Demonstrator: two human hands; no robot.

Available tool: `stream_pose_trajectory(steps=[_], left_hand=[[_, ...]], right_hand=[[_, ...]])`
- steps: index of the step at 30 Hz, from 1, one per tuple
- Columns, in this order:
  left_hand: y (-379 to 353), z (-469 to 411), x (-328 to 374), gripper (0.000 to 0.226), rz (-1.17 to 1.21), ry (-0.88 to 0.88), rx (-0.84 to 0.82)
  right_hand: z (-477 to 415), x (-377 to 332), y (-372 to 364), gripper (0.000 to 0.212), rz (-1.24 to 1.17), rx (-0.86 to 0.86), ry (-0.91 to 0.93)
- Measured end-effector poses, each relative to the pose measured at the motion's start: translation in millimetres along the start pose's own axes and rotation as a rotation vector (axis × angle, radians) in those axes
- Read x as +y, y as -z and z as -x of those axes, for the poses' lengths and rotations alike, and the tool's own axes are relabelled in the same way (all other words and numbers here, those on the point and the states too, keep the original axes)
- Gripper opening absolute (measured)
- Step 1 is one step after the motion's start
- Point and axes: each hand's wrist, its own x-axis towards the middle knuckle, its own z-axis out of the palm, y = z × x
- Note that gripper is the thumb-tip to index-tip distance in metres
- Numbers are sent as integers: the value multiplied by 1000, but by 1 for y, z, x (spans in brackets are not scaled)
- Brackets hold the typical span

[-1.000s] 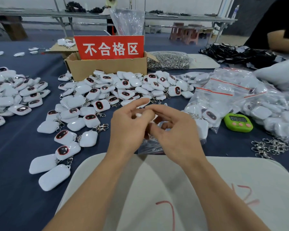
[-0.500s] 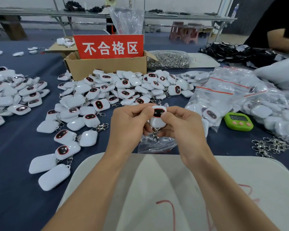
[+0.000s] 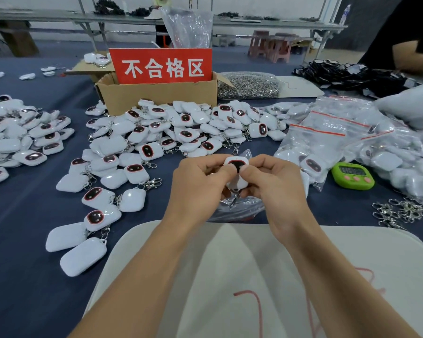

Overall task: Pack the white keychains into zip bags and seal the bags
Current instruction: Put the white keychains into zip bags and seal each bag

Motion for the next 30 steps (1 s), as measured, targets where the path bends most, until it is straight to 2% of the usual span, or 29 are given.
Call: stream_pose_trajectory(steps=[5,9,14,24,30], left_hand=[[0,-2,-3,28,-52,13,73],[-3,-2,-3,25,-43,2,47],[-2,-2,-4,19,-3,14,73],[-3,-2,-6,13,-37,30,63],[-4,0,-1,14,-189,-27,143]], right_hand=[[-1,1,-2,19,39,-15,9],[-3,2,1,13,45,-4,20],[0,0,-3,20,73,-40,48],[-1,3,-5,25,253,53,72],[-1,2,-5,26,183,115,128]])
